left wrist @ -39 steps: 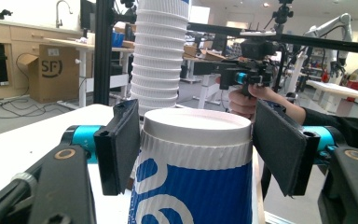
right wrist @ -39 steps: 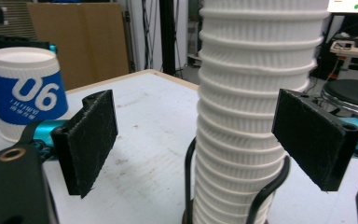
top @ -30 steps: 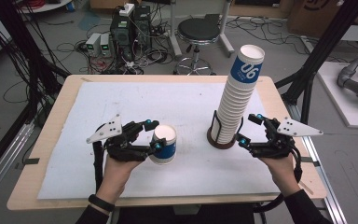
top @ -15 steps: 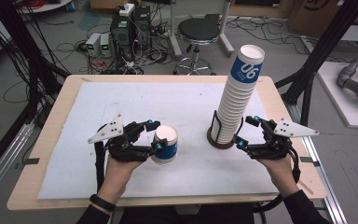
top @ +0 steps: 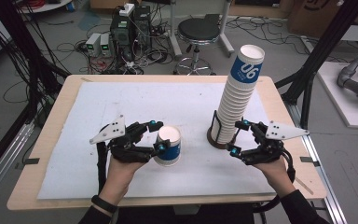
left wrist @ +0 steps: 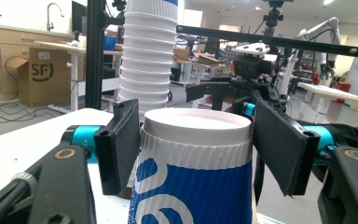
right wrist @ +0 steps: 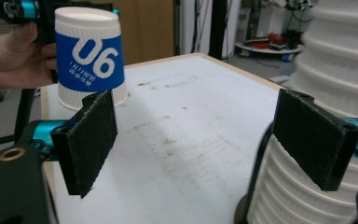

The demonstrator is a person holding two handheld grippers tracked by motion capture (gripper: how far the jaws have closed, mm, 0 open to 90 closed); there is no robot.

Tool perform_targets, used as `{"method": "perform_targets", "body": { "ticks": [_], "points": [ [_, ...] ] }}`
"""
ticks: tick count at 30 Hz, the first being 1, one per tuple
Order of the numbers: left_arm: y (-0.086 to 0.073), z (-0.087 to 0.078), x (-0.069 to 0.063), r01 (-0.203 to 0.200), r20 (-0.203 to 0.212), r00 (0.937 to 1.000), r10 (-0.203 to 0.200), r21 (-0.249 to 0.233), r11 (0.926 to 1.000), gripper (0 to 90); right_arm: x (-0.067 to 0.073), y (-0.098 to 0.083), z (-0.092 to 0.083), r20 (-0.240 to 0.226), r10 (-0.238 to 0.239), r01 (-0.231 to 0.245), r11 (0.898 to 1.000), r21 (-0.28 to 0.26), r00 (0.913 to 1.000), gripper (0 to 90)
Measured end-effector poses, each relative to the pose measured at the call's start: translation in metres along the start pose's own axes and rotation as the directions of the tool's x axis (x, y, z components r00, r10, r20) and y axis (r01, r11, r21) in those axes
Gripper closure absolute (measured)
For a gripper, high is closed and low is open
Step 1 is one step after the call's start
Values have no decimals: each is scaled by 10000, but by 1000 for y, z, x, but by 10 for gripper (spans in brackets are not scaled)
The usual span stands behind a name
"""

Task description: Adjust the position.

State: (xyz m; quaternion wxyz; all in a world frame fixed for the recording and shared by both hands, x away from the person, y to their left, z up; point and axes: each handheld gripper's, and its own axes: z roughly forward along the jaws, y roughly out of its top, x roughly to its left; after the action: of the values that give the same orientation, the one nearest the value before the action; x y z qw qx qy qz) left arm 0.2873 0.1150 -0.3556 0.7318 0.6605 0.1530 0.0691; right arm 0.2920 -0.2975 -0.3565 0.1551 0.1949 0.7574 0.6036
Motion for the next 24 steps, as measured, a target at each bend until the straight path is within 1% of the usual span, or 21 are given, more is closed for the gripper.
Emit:
{"method": "perform_targets", "body": {
  "ticks": [3,5,6,7,9,11,16,18,20,21,22,24],
  "points": [
    [1,2,-1,51,93,9999,-49,-125,9999,332,5,0,8,-386,2,7,9998,222,9993,144],
    [1,4,-3,51,111,9999,-50,-147,9999,332,10,0,16,-791,-8,37,9993,362,9969,144],
    [1,5,-4,77,136,9999,-75,-184,9998,332,11,0,18,-889,-36,73,9991,408,9960,144],
    [1,6,-4,74,161,9998,-71,-194,9998,332,14,-1,22,-1126,122,-70,9989,459,9936,144],
    [0,8,-5,95,233,9997,-89,-239,9997,332,16,-1,28,-1445,280,-214,9986,474,9891,144],
    [0,11,-6,111,255,9996,-103,-305,9995,332,19,-1,34,-1617,316,-227,9981,566,9863,144],
    [-2,18,-8,122,410,9991,-112,-244,9996,332,29,-2,47,-1908,259,-129,9975,693,9813,143],
    [-3,20,-8,129,458,9989,-118,-243,9996,332,31,-2,51,-2022,314,-178,9975,686,9788,142],
    [-3,21,-9,127,495,9987,-116,-224,9997,332,32,-2,56,-2235,513,-339,9962,807,9733,142],
    [-3,22,-9,154,505,9986,-141,-253,9996,332,33,-3,58,-2227,531,-348,9957,856,9734,141],
    [-3,22,-9,169,517,9985,-155,-259,9995,332,34,-3,60,-2306,570,-358,9948,951,9714,138],
    [-3,22,-9,203,539,9984,-186,-314,9993,332,36,-3,64,-2300,592,-379,9947,957,9714,137]
  ]
}}
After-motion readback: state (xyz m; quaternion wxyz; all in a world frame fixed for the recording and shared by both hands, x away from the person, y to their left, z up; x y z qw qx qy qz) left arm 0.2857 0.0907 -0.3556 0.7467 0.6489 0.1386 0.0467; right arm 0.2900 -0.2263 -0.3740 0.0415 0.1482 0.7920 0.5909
